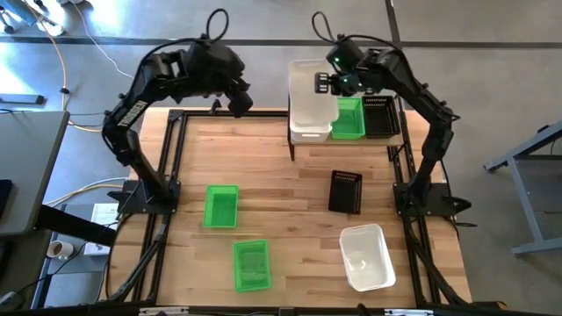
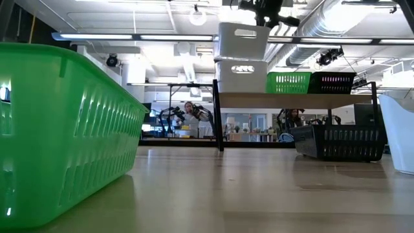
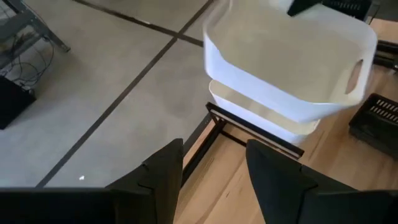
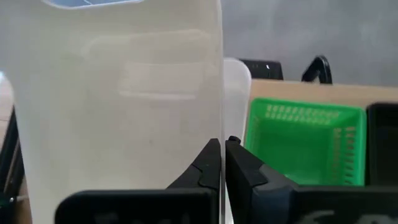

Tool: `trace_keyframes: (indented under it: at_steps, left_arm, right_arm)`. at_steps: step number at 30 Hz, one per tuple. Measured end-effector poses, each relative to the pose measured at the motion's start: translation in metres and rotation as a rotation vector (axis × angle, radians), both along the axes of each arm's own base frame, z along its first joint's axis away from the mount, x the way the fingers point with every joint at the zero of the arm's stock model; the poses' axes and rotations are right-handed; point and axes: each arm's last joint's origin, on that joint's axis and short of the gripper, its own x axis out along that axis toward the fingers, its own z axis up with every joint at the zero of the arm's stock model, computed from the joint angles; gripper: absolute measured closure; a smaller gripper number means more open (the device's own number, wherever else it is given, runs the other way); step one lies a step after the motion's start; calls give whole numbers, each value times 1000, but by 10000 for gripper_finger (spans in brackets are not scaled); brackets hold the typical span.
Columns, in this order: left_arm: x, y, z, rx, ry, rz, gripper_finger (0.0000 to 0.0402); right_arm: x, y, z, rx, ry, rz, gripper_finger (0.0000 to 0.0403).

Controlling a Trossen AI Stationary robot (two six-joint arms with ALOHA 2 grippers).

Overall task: Stack baskets on shelf by color
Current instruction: Stack the top white bin on top of the white bin

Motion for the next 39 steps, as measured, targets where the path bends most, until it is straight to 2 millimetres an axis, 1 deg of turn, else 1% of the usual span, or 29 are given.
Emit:
trace_keyframes:
  at_steps: [5,11,18,22,30,39]
  left_arm:
    - [-10,-6,7,14,-22,-1,234]
    - [-18,-9,12,39,-31,20,234]
    - [-19,-9,12,43,-30,24,234]
    - [-19,-9,12,42,-28,24,234]
    - [-20,-10,11,38,-10,31,234]
    - [-20,-9,11,40,-9,33,234]
  right_arm:
    - [-3,-3,-5,44,23,-51,403]
    - [-4,-6,-6,60,4,-84,403]
    - [8,-13,-22,128,39,-74,403]
    - [11,-14,-29,152,76,-74,403]
    - [14,-17,-32,159,79,-73,403]
    - [15,-18,-33,130,93,-70,402]
